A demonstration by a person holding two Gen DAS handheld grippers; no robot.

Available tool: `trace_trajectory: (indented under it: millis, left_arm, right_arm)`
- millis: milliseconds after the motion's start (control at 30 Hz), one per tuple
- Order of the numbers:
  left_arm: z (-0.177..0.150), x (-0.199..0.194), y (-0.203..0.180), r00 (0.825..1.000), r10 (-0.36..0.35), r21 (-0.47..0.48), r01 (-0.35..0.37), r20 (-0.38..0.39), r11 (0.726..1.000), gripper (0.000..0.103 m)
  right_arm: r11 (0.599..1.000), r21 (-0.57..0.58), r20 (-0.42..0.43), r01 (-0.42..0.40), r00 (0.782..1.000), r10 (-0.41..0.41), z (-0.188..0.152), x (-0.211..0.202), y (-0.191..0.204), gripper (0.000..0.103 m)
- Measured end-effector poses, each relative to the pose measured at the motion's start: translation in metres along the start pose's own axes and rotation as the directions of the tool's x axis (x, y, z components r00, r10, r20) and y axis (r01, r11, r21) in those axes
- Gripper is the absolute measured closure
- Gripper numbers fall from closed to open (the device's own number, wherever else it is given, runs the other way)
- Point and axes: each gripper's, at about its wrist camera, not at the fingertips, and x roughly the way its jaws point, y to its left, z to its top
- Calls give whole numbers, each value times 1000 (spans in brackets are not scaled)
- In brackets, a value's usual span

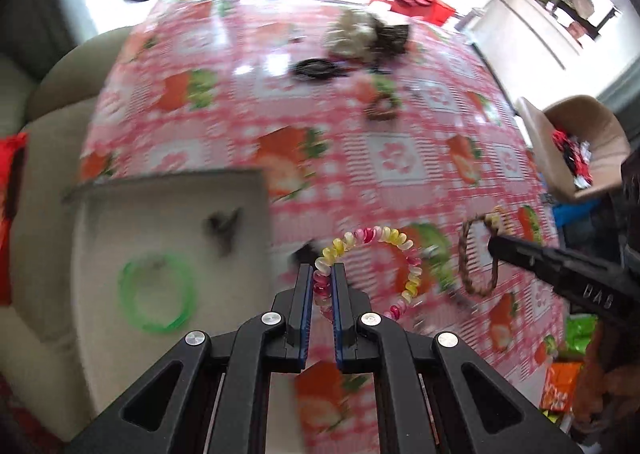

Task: Organize jewelry
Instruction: 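Carry both held bracelets toward the white tray, then lower both bracelets into the tray and open both tools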

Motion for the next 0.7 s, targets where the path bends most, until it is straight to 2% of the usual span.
trace_trajectory:
  millis: [167,367,533,700]
  left_arm:
    - [-34,-15,54,998,59,-114,-61,-17,992,88]
    - [-71,-10,98,990,122,-204,-133,-68,970,88]
    - [-89,10,119,979,162,-247,-189,-125,950,88]
    - [-89,31,133,970,191,-276,-227,-148,934,88]
  right_arm:
    - [991,-106,-51,-78,996,73,-2,25,60,96]
    - [963,-228,-151,-144,982,111,-12,64,127,96]
    - [941,-309,-234,-135,970,63,-27,100,160,96]
    - [937,-342,-282,-75,959,-26,-30,133,167,96]
